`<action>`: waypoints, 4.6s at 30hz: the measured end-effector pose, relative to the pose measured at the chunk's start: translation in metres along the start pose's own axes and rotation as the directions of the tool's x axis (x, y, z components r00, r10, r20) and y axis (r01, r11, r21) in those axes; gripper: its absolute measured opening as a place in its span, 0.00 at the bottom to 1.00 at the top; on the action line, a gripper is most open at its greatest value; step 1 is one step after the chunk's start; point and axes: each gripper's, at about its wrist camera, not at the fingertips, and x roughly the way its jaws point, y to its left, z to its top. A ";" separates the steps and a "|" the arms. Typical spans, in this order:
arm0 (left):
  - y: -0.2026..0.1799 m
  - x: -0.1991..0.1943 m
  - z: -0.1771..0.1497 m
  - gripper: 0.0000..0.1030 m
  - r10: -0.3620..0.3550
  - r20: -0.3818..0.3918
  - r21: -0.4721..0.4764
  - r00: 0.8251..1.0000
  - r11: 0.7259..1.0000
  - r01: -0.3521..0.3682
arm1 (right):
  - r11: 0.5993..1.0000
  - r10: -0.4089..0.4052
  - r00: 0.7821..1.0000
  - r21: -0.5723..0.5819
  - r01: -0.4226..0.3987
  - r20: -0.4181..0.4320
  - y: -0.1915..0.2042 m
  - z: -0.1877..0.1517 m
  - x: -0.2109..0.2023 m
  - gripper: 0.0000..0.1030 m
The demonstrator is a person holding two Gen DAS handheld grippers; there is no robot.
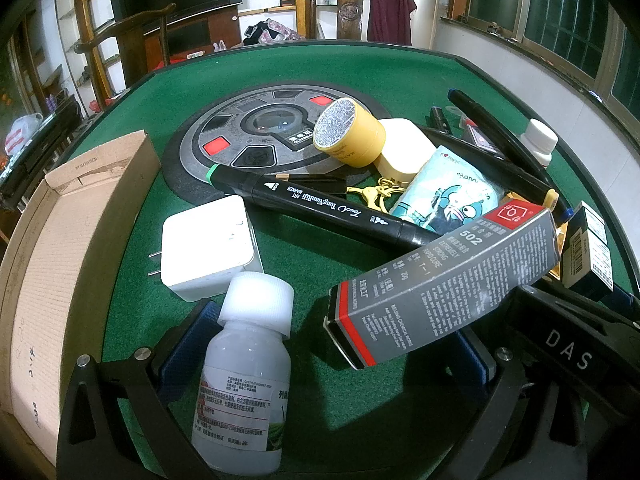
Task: Organize objects
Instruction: 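Reach the left tool to the red-and-white glue box and grasp it, then grasp the white medicine box with the right tool while the left tool lifts the glue box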
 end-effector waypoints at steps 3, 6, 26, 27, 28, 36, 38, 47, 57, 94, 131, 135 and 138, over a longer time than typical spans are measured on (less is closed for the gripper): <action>0.000 0.000 0.000 0.99 -0.001 0.000 0.002 1.000 1.000 0.001 | 1.000 -0.002 1.000 -0.001 0.002 -0.001 0.001 0.002 -0.002 1.00; 0.001 -0.001 -0.002 0.99 -0.013 0.000 0.013 1.000 1.000 0.013 | 1.000 -0.018 1.000 -0.015 0.018 -0.006 0.005 0.005 -0.004 1.00; 0.065 -0.097 -0.022 0.99 -0.060 0.278 0.044 0.959 0.998 0.050 | 0.990 0.054 0.995 -0.122 -0.064 -0.079 -0.001 0.011 -0.003 1.00; 0.066 -0.097 -0.024 0.99 -0.071 0.272 0.058 0.960 0.997 0.058 | 0.989 0.057 0.994 -0.129 -0.069 -0.095 0.000 0.011 -0.003 1.00; 0.066 -0.098 -0.025 0.98 -0.094 0.265 0.073 0.960 0.994 0.077 | 0.989 0.056 0.992 -0.134 -0.070 -0.111 0.000 0.011 -0.003 1.00; 0.036 -0.105 -0.033 0.98 -0.219 0.254 0.225 0.942 0.961 0.162 | 0.994 0.098 0.984 -0.054 -0.091 0.147 -0.043 0.003 -0.069 1.00; 0.021 -0.103 -0.032 0.98 -0.247 0.243 0.282 0.938 0.943 0.176 | 0.990 0.139 0.958 -0.026 -0.137 0.249 -0.056 0.004 -0.086 1.00; -0.037 -0.062 -0.018 0.55 -0.253 0.076 0.485 0.964 0.855 0.186 | 0.954 0.259 0.946 0.103 -0.283 0.197 -0.087 0.017 -0.053 1.00; -0.058 -0.023 -0.009 0.54 -0.226 -0.019 0.541 0.974 0.817 0.200 | 0.948 0.293 0.925 0.054 -0.314 0.243 -0.078 0.023 -0.061 1.00; 0.021 -0.119 -0.033 0.22 -0.350 0.094 0.227 0.932 0.919 0.322 | 0.947 0.284 0.935 0.093 -0.309 0.212 -0.084 0.025 -0.047 1.00; 0.078 -0.131 -0.051 0.22 -0.013 0.196 0.139 0.981 0.990 -0.015 | 0.991 0.079 0.996 -0.102 -0.083 -0.044 -0.010 0.024 -0.011 0.63; 0.078 -0.129 -0.052 0.22 -0.011 0.192 0.142 0.981 0.990 -0.017 | 0.991 0.105 0.992 -0.075 -0.110 -0.068 -0.020 0.021 -0.011 0.40; 0.077 -0.128 -0.054 0.22 -0.012 0.189 0.142 0.982 0.990 -0.016 | 0.991 0.110 0.991 -0.067 -0.115 -0.076 -0.029 0.019 -0.012 0.24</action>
